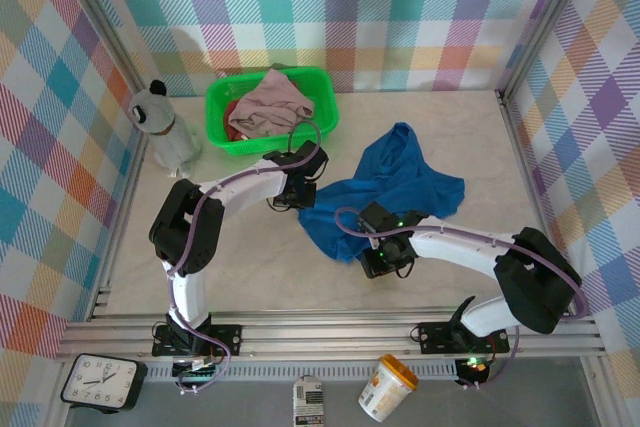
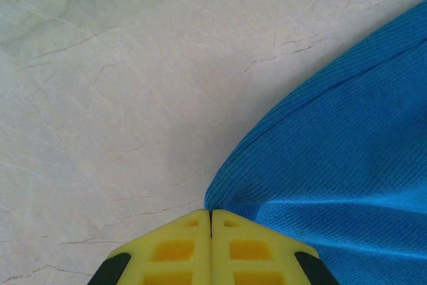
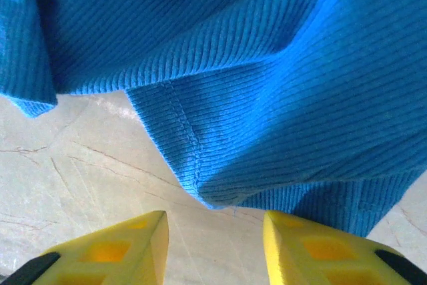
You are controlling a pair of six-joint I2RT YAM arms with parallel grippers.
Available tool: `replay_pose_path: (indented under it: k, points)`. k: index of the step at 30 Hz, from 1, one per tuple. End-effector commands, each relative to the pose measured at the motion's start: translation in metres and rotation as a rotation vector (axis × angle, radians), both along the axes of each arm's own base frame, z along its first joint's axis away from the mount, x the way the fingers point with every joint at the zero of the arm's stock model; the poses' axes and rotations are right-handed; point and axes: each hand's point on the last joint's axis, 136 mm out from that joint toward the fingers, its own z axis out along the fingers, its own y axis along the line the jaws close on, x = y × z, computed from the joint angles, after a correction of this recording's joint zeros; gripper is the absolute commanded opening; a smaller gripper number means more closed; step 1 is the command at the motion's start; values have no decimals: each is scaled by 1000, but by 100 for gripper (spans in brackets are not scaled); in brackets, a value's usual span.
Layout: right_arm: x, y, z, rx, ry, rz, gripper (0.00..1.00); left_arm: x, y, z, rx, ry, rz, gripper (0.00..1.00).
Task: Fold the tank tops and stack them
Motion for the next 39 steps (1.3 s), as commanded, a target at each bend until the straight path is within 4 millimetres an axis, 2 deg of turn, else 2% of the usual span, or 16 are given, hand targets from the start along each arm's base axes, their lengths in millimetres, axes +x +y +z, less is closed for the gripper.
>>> replay_pose_path:
  k: [1,7,10,13,15,18,21,24,27,30,32,35,39]
  points:
    - [14,9,5,27,-27,-6,42,2,2,-1,-1,12,0,0]
    - [19,19,-7,40,-10,14,39,1,2,-1,-1,17,0,0]
    - [18,13,-15,19,14,-1,30,0,1,-2,-2,25,0,0]
    - [20,12,-3,27,-16,-6,14,2,-1,4,-7,17,-4,0]
    - [26,10,16,46,-70,-22,6,5,-1,11,-1,3,-8,0]
    - [37,0,57,110,-163,-76,2,16,1,38,19,-54,-20,0]
    - [53,-13,109,189,-300,-117,0,28,10,82,49,-148,-14,0]
    - [73,-29,169,247,-464,-130,0,40,24,137,43,-248,18,0]
    - [94,-47,238,284,-662,-137,0,48,40,200,39,-376,59,0]
    - [108,-63,319,308,-900,-130,0,49,58,258,54,-504,98,0]
    - [107,-64,372,343,-1047,-86,0,46,72,294,71,-584,126,0]
    - [95,-56,433,436,-1197,-3,0,36,89,337,69,-679,163,0]
    - [73,-47,492,581,-1325,76,0,19,104,385,23,-784,193,0]
